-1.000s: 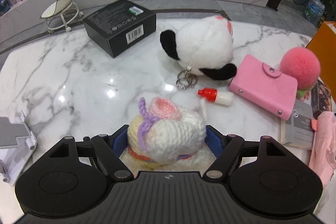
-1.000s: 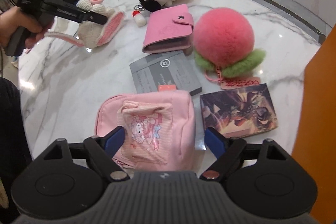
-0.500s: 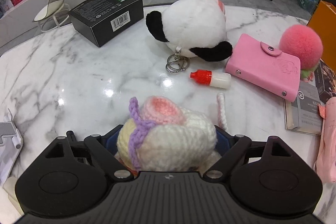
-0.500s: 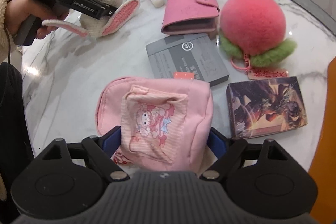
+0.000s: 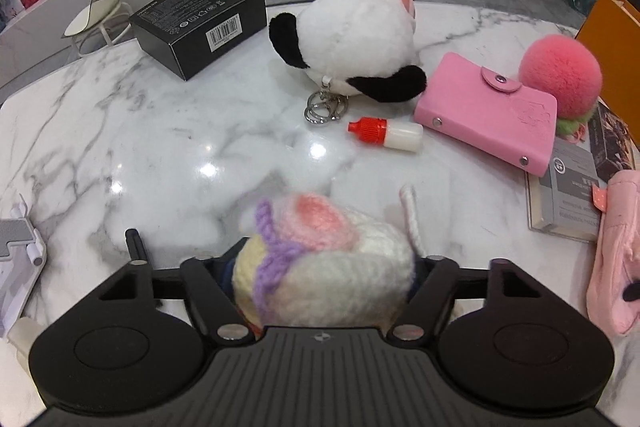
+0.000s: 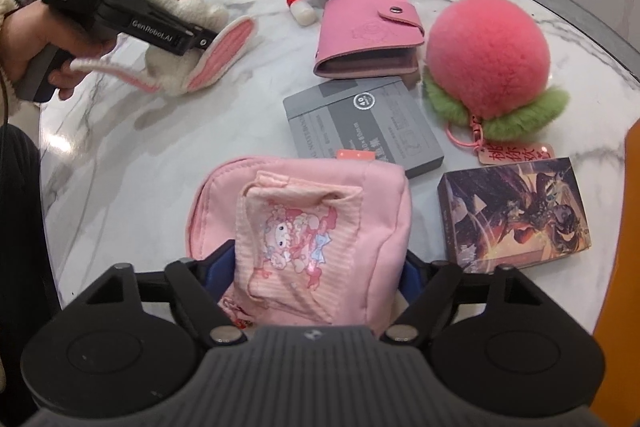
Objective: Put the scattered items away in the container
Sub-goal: 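Lift the pink bag with the right tool while the left tool lifts the crochet bunny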
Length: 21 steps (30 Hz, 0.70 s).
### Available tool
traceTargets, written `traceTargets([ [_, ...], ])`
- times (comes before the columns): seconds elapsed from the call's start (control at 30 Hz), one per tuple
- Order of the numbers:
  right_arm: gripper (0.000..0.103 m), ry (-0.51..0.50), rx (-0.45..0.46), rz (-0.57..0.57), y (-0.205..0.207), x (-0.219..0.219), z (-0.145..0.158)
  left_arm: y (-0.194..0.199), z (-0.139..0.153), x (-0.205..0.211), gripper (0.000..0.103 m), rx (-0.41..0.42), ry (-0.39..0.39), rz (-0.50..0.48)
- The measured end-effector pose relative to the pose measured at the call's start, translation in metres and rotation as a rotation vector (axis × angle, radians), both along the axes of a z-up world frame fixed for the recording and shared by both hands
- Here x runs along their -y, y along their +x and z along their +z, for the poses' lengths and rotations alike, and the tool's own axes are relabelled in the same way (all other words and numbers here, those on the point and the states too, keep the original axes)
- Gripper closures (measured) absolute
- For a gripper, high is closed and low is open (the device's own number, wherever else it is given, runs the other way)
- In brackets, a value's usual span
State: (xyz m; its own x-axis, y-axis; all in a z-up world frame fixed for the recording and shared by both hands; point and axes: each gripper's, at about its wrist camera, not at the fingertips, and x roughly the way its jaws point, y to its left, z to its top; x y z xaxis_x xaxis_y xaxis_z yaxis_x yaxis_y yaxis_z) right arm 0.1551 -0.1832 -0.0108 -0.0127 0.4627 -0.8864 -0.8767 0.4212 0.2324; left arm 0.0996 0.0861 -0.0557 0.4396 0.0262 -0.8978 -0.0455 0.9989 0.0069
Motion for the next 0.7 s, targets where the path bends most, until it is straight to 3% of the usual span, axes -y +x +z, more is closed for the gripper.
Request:
traceTargets([
  [0.4,0.035,0.002,0.036,0.001,-0.004,0.005,0.012,-0.016,0.012,0.011,0.028,-0.055,-0.016,-0.056],
  [0.7,0.035,0.042,0.076,-0.016,-0.003,0.016,0.038,-0.023,0.051,0.015,0.028,-0.019,0.028,-0.063],
])
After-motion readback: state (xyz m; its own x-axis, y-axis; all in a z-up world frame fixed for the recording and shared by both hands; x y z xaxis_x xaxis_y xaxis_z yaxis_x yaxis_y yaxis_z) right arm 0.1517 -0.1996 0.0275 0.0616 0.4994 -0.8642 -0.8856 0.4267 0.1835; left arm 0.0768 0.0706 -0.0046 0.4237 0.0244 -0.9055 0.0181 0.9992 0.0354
